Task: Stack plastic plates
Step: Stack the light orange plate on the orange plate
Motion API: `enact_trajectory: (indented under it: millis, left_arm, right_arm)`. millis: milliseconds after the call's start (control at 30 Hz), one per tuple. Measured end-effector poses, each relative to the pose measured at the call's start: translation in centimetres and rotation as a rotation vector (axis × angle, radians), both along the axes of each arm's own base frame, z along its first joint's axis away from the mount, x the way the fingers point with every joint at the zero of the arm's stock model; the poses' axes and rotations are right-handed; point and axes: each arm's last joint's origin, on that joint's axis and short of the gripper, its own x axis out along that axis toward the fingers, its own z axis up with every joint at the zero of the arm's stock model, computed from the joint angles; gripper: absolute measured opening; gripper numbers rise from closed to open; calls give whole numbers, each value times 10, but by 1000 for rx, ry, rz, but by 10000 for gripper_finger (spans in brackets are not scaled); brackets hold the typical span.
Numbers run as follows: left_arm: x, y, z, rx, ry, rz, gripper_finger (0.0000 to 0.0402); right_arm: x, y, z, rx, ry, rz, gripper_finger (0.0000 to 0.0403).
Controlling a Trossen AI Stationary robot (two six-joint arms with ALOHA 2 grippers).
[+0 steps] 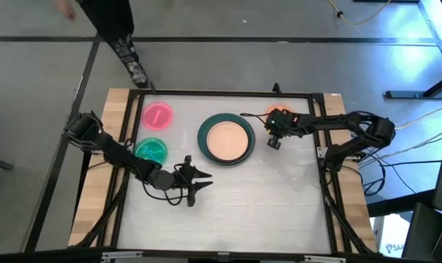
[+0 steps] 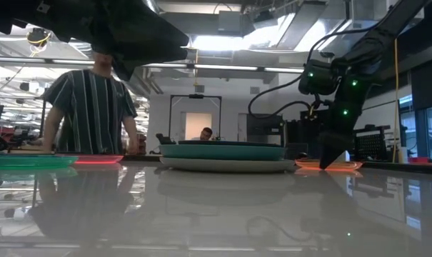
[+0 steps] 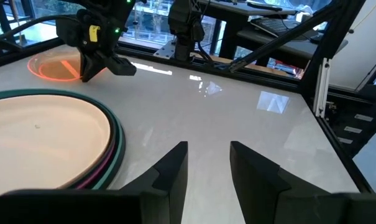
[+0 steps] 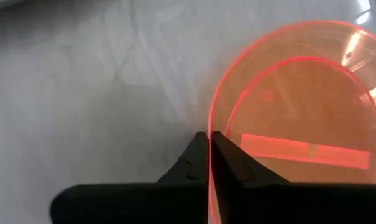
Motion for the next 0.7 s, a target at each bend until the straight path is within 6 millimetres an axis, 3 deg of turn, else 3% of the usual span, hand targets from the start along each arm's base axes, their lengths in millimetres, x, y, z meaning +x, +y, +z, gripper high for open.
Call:
enact_trajectory:
  millis: [233,700]
  left_arm:
    - [0,0,0,0,0,0,112]
    - [0,0,0,-1,-1,0,112]
  right_arm:
    - [4,17,16,-50,-54,71,1]
    - [5,51,71,-142,-252,202,0]
